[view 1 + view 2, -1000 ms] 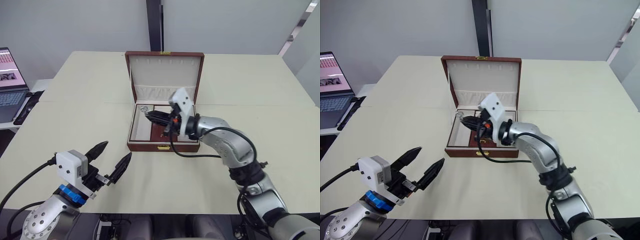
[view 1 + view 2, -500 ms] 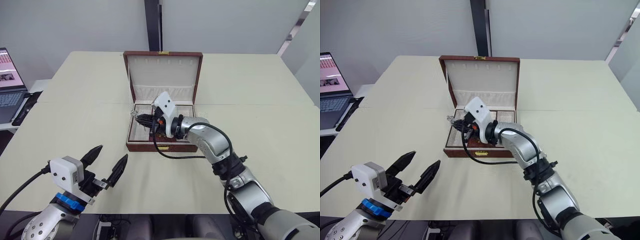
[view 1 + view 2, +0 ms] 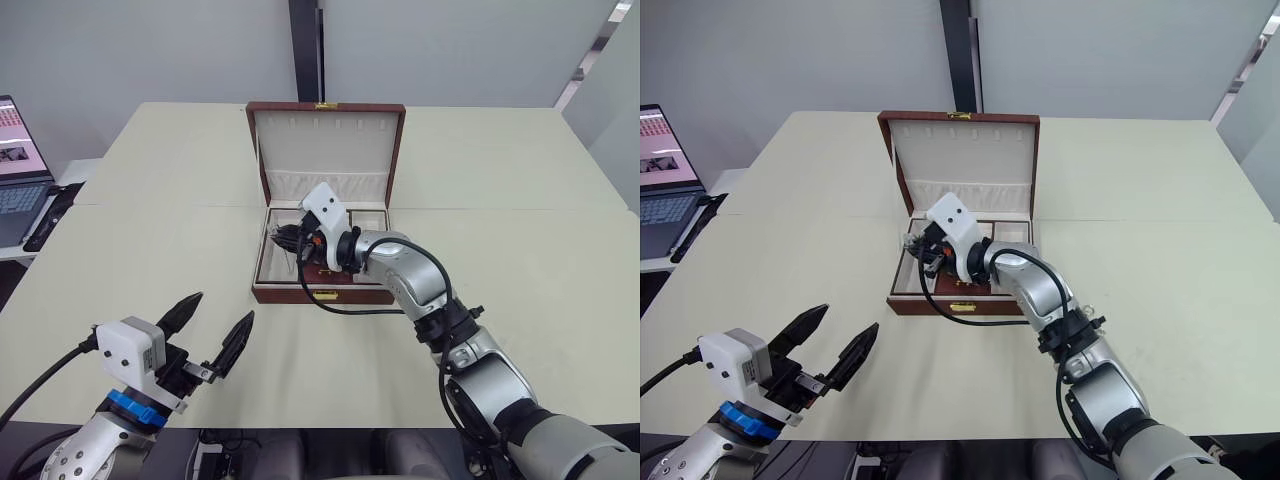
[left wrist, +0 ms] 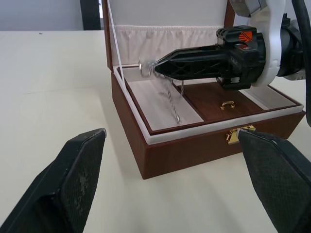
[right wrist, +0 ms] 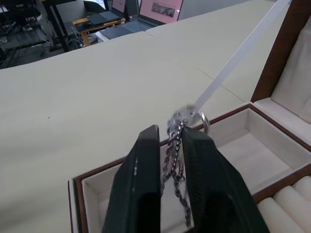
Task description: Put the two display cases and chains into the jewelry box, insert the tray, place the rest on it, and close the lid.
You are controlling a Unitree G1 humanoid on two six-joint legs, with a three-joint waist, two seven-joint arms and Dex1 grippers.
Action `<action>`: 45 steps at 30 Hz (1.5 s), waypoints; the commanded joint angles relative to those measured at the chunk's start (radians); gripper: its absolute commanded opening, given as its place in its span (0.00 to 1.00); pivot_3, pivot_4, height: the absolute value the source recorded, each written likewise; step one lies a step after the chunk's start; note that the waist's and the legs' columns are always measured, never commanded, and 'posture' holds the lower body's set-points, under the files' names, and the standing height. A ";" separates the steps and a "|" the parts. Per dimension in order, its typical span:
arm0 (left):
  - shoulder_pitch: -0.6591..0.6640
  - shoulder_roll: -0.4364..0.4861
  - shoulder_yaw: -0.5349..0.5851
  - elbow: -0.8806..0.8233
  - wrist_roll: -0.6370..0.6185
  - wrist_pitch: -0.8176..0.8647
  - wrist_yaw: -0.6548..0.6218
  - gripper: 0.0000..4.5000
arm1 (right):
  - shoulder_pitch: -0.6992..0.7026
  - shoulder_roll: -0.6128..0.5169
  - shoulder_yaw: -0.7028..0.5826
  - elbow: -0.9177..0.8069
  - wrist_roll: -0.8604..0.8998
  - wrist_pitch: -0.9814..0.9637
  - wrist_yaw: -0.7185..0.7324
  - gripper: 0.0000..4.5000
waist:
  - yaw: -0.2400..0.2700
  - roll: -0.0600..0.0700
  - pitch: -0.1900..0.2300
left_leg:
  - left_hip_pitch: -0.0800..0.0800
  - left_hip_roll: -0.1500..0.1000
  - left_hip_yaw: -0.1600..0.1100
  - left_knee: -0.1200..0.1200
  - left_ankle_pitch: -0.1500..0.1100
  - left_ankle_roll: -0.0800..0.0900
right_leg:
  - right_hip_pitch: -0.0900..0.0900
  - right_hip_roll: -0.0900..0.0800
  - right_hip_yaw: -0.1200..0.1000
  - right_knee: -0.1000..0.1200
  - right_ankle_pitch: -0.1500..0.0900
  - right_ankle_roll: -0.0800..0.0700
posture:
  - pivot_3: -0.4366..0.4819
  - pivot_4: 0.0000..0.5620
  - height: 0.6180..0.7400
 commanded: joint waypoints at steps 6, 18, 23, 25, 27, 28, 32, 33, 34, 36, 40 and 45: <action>-0.025 0.018 0.012 0.030 -0.011 -0.022 -0.046 1.00 | -0.012 0.012 -0.057 -0.063 0.023 -0.012 0.019 0.76 | 0.000 0.000 0.000 | 0.000 0.000 0.000 0.000 0.000 0.000 | 0.000 0.000 0.000 0.000 0.000 0.000 | 0.48 0.27 1.00; -0.132 0.109 0.059 0.183 -0.059 0.008 -0.155 1.00 | 0.138 -0.241 -0.198 -0.281 0.148 0.006 0.199 1.00 | 0.009 0.001 0.002 | -0.001 0.000 0.000 0.000 0.000 0.000 | 0.000 -0.001 -0.001 -0.001 0.000 0.000 | 0.48 0.27 1.00; -0.219 0.199 0.142 0.368 -0.084 0.060 -0.193 1.00 | 0.275 -0.447 -0.302 -0.351 0.233 0.017 0.345 1.00 | 0.009 0.001 0.003 | -0.001 0.000 0.000 -0.001 0.000 0.000 | 0.000 0.000 -0.001 -0.001 0.000 0.000 | 0.48 0.27 1.00; -0.260 0.232 0.162 0.440 -0.089 0.071 -0.216 1.00 | 0.320 -0.519 -0.343 -0.352 0.252 0.011 0.379 1.00 | 0.010 0.001 0.004 | -0.001 -0.001 0.000 -0.001 0.000 0.000 | 0.000 0.000 -0.001 -0.002 0.000 0.000 | 0.48 0.27 1.00; -0.304 0.266 0.178 0.506 -0.086 0.070 -0.244 1.00 | 0.365 -0.583 -0.391 -0.336 0.260 -0.001 0.400 1.00 | 0.010 0.000 0.005 | -0.001 -0.001 0.000 -0.001 0.000 0.000 | 0.000 -0.001 -0.001 -0.002 0.000 0.000 | 0.48 0.27 1.00; -0.329 0.286 0.188 0.544 -0.084 0.072 -0.258 1.00 | 0.394 -0.618 -0.420 -0.321 0.258 -0.013 0.410 1.00 | 0.010 0.000 0.005 | -0.001 -0.001 0.000 -0.001 0.000 0.000 | 0.000 -0.001 -0.001 -0.002 0.000 0.000 | 0.48 0.27 1.00; -0.391 0.358 0.221 0.675 -0.066 0.080 -0.300 1.00 | 0.505 -0.721 -0.515 -0.258 0.246 -0.060 0.442 1.00 | 0.010 0.000 0.006 | -0.001 0.000 0.000 -0.001 0.000 0.000 | 0.000 0.000 0.000 -0.002 0.000 0.000 | 0.48 0.27 1.00; -0.404 0.376 0.230 0.712 -0.058 0.076 -0.309 1.00 | 0.533 -0.740 -0.546 -0.238 0.252 -0.066 0.447 1.00 | 0.010 0.000 0.007 | -0.001 0.000 0.000 -0.001 0.000 0.000 | 0.000 0.000 -0.001 -0.002 0.000 0.000 | 0.48 0.27 1.00; -0.411 0.387 0.236 0.739 -0.050 0.067 -0.318 1.00 | 0.550 -0.752 -0.567 -0.220 0.255 -0.074 0.447 1.00 | 0.009 0.000 0.007 | -0.001 0.000 0.000 -0.001 0.000 0.000 | 0.000 0.000 -0.001 -0.002 0.000 0.000 | 0.48 0.27 1.00; -0.418 0.406 0.240 0.801 -0.015 0.030 -0.338 1.00 | 0.589 -0.771 -0.611 -0.164 0.248 -0.111 0.446 1.00 | 0.006 0.000 0.007 | -0.001 0.000 0.002 -0.001 0.000 0.000 | 0.000 0.000 0.001 -0.003 0.000 0.000 | 0.48 0.27 1.00; -0.445 0.433 0.254 0.887 0.020 -0.010 -0.370 1.00 | 0.647 -0.790 -0.681 -0.065 0.243 -0.164 0.436 1.00 | 0.008 0.000 0.007 | -0.001 0.000 0.002 -0.001 0.000 0.000 | 0.000 -0.001 0.001 -0.002 0.000 0.000 | 0.48 0.27 1.00; -0.473 0.443 0.255 0.922 0.033 -0.021 -0.393 1.00 | 0.672 -0.798 -0.720 0.014 0.225 -0.211 0.420 1.00 | 0.009 0.000 0.008 | -0.001 0.000 0.002 -0.001 0.000 0.000 | 0.001 -0.001 0.000 -0.001 0.000 0.000 | 0.48 0.27 1.00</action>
